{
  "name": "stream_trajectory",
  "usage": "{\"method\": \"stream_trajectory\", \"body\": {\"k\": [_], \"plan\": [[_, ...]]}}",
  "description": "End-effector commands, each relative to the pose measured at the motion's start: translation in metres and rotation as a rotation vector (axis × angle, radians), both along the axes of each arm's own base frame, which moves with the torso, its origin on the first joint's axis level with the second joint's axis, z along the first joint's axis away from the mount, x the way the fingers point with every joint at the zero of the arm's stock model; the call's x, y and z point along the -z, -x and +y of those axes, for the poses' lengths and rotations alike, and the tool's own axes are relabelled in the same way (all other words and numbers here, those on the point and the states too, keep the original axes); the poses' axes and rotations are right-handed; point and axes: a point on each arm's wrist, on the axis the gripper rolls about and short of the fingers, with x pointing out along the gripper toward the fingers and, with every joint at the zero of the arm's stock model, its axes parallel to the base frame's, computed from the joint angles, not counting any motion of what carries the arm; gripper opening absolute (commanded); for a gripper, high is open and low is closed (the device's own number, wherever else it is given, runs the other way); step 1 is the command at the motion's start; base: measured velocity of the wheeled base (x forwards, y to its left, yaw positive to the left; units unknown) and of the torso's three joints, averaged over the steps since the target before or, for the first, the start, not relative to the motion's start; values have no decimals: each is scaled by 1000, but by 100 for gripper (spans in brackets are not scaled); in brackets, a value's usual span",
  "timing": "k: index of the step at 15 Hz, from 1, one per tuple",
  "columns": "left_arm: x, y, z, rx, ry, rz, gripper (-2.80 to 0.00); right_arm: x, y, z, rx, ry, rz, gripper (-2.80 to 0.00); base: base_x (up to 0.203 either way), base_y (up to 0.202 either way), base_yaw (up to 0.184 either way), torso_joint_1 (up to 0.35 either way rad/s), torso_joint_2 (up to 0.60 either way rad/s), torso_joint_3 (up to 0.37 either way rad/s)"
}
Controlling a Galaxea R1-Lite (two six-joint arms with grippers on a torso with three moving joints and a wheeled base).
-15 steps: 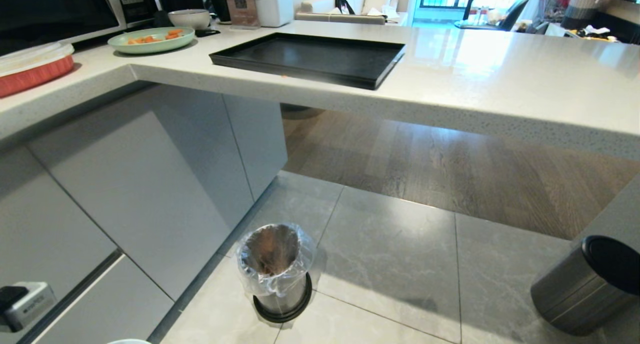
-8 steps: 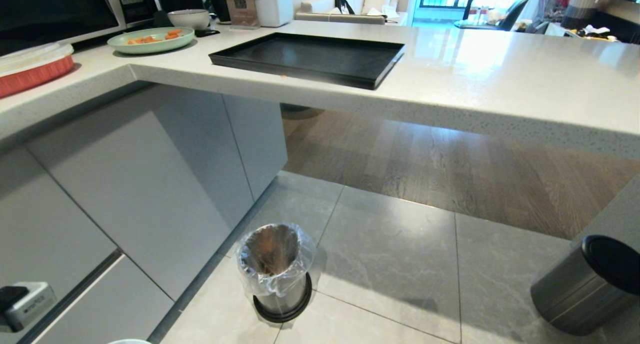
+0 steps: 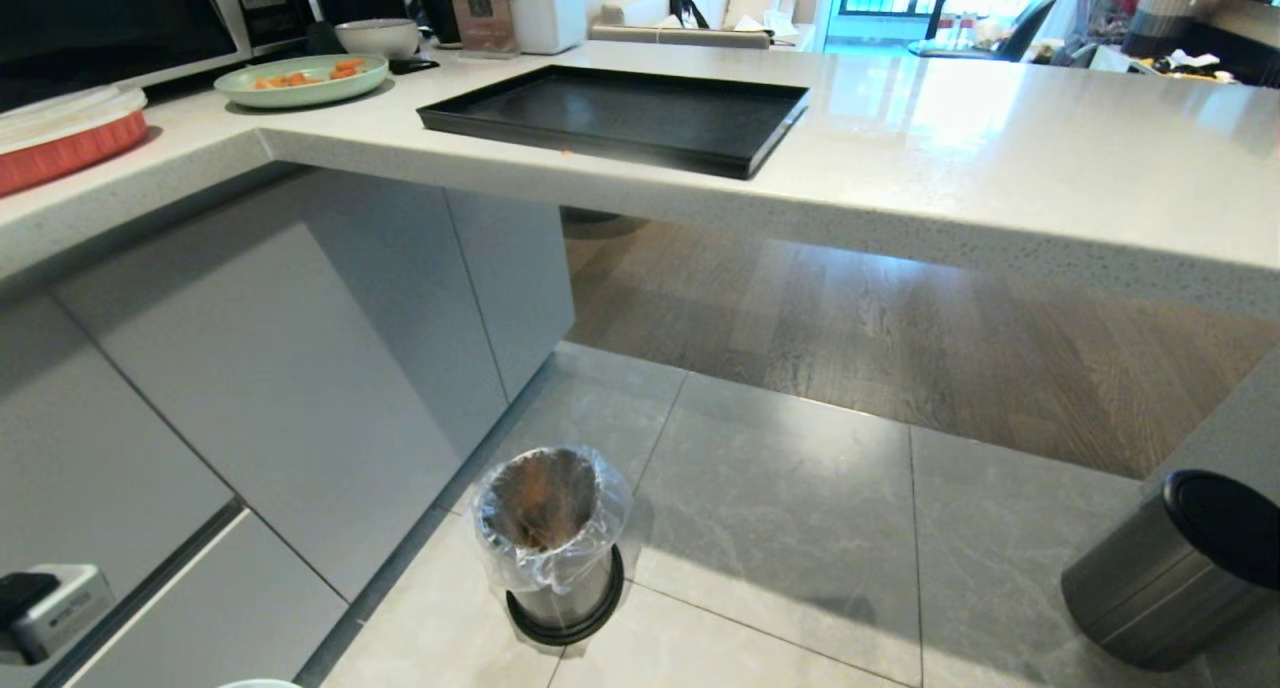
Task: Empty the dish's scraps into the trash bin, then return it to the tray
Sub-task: Move the bowl over the trash can
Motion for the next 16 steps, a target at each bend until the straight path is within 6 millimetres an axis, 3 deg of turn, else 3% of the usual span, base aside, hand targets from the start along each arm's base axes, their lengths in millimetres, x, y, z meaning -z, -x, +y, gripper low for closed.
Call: {"method": "stream_trajectory", "body": {"k": [1, 16], "plan": [[0, -2, 0, 1, 1, 10, -280, 0, 0, 0, -1, 0, 0, -280, 0, 0, 0, 0, 0, 0], [-1, -4, 1, -24, 1, 19, -280, 0, 0, 0, -1, 0, 0, -280, 0, 0, 0, 0, 0, -10]]}}
